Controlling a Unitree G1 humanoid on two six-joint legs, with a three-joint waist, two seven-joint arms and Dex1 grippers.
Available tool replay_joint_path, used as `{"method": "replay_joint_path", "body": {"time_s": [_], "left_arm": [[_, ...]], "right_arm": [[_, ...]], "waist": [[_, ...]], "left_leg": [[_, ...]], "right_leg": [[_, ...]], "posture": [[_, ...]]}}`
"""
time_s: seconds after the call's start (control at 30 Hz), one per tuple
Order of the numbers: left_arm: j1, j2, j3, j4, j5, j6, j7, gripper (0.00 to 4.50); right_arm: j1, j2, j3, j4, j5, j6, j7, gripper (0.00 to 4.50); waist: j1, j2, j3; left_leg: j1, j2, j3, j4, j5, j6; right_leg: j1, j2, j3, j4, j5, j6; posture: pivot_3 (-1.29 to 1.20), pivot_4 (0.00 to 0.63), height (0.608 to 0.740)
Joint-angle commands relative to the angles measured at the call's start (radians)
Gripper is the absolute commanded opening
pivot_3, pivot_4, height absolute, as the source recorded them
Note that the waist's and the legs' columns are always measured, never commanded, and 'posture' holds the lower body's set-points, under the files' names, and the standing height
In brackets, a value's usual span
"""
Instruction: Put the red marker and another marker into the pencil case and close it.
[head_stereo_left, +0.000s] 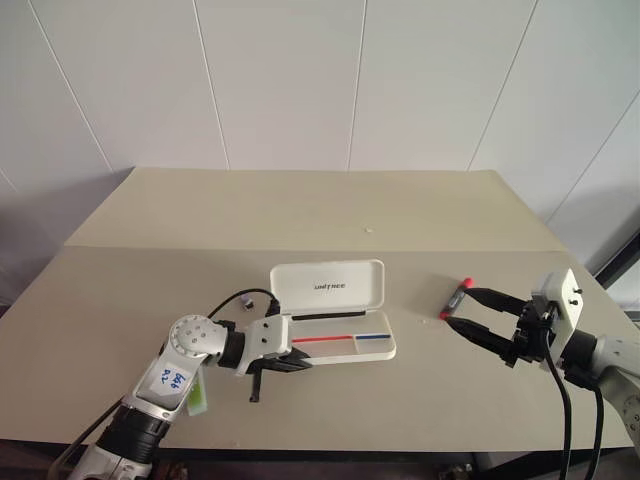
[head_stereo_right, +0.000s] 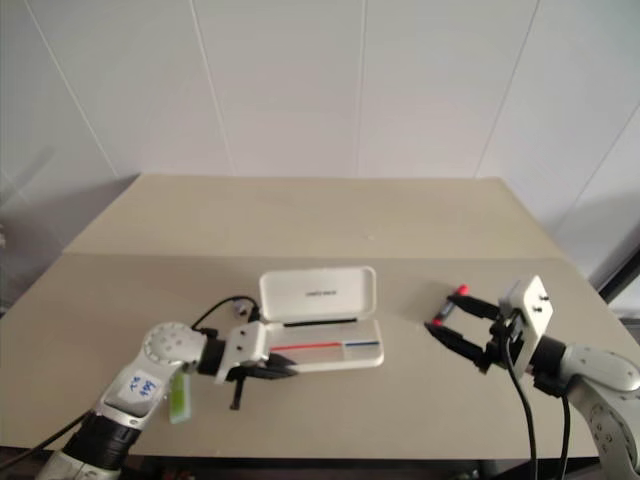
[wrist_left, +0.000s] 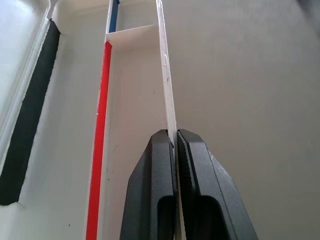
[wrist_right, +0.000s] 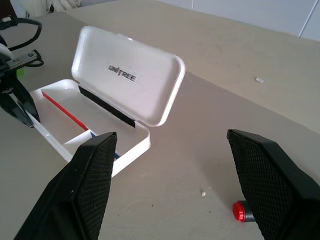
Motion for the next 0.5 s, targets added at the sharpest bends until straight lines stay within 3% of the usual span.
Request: {"method": "replay_joint_path", "body": {"time_s": [0.03, 0.4, 0.5], "left_arm": [[-0.003, 0.012, 0.0, -0.034, -0.011, -0.037, 0.011, 0.03], [-0.014, 0.005, -0.044, 0.022, -0.009, -0.14, 0.007, 0.03], [-0.016, 0.007, -0.054, 0.031, -0.006, -0.151, 0.005, 0.86]], "right_arm": [[-0.012, -0.007, -0.027, -0.013, 0.012, -0.008, -0.003, 4.5], [-0.004, 0.008, -0.018, -0.017, 0.007, -0.019, -0.002, 4.5], [0.005, 0.011, -0.019, -0.024, 0.009, -0.019, -0.005, 4.5]], "waist": [[0.0, 0.0, 0.0], [0.0, 0.0, 0.0], [0.0, 0.0, 0.0]], "left_leg": [[0.0, 0.0, 0.0, 0.0, 0.0, 0.0], [0.0, 0.0, 0.0, -0.001, 0.0, 0.0], [0.0, 0.0, 0.0, -0.001, 0.0, 0.0]], "right_leg": [[0.0, 0.0, 0.0, 0.0, 0.0, 0.0], [0.0, 0.0, 0.0, -0.001, 0.0, 0.0], [0.0, 0.0, 0.0, -0.001, 0.0, 0.0]], "posture": [[0.0, 0.15, 0.74], [0.0, 0.15, 0.74], [0.0, 0.15, 0.74]]}}
